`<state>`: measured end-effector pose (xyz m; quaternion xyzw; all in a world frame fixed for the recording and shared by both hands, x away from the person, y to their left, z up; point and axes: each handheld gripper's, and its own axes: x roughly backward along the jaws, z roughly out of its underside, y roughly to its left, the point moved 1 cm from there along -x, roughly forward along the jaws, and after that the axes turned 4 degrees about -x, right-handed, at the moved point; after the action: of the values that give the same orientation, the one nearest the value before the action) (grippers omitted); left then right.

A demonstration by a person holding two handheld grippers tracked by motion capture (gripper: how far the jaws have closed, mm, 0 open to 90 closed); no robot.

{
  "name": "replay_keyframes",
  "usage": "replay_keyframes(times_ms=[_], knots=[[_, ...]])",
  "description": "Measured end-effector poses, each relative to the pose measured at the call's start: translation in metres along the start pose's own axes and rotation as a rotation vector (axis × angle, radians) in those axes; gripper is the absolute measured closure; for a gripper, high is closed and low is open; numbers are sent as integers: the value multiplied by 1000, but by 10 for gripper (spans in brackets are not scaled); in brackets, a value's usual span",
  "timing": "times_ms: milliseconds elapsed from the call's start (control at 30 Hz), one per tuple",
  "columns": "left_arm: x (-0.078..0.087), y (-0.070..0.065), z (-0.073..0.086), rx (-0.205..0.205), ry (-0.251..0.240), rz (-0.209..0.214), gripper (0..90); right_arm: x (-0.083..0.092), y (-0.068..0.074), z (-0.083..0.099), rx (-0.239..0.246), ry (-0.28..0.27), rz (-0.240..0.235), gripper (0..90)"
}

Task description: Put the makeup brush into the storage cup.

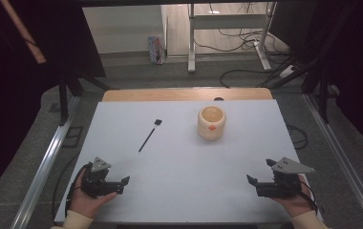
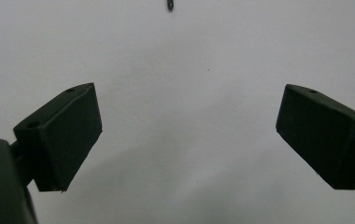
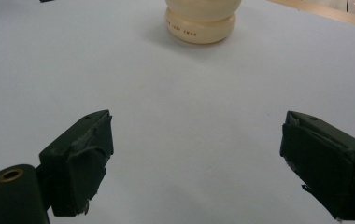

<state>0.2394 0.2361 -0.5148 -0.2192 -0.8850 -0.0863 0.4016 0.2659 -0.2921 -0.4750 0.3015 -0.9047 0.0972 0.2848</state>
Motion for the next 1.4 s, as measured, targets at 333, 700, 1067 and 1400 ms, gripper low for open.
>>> replay_keyframes(times_ms=[333,700,1067,1400], knots=[[-2,3,0,-4,11,-1,78,-5,-1,-1,-1,13,3,97],[1,4,1,-8,9,-5,80,-7,0,-1,-12,16,7,98],[0,3,0,7,28,-20,83,-4,1,-1,-11,1,-2,98],[6,2,-9,2,77,-45,79,-1,-4,0,-16,-6,-7,98]])
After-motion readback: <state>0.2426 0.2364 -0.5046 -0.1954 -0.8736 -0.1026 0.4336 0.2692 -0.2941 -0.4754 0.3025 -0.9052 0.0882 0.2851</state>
